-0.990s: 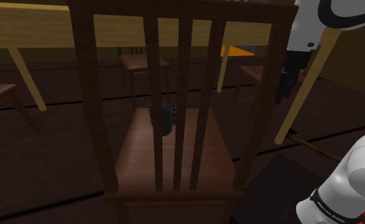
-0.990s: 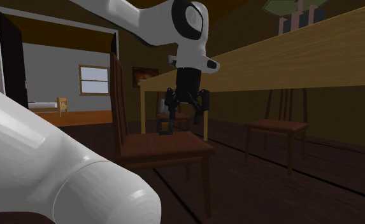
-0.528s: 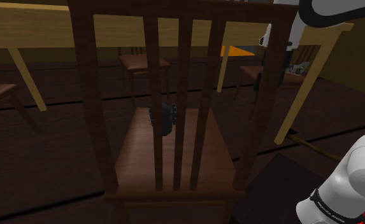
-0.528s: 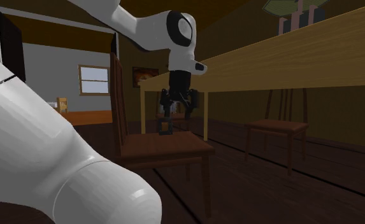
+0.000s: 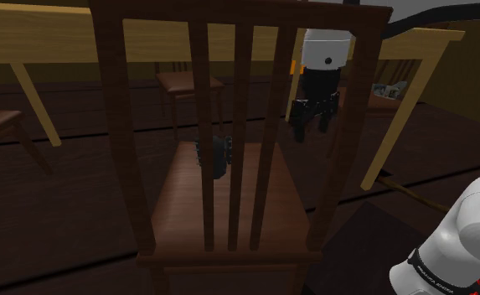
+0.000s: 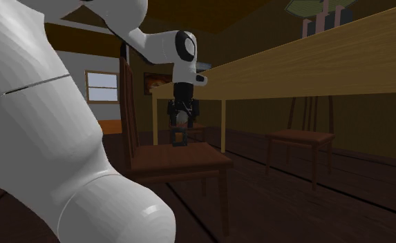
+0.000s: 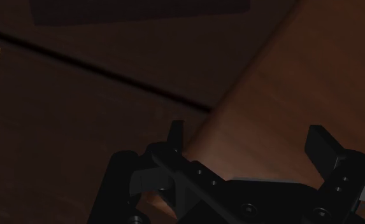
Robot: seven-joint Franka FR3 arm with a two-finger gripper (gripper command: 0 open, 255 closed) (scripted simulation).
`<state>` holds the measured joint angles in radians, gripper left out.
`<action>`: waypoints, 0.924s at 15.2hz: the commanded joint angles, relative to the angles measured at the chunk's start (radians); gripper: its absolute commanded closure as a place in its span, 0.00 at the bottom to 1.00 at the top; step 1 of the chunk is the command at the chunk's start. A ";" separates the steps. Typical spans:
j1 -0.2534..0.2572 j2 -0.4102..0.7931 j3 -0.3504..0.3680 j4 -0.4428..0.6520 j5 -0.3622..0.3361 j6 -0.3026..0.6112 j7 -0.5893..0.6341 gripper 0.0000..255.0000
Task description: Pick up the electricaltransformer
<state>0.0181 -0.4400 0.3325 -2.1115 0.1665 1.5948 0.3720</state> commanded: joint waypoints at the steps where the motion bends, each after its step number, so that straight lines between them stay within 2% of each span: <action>1: -0.001 0.079 0.046 0.072 -0.011 0.004 0.072 0.00; 8: 0.016 0.376 0.182 0.345 -0.120 -0.004 0.321 0.00; 11: 0.050 0.526 0.222 0.493 -0.199 -0.034 0.431 0.00; 14: 0.113 0.689 0.241 0.671 -0.287 -0.086 0.533 0.00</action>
<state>0.1109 0.1900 0.5682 -1.5079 -0.0878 1.5303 0.8705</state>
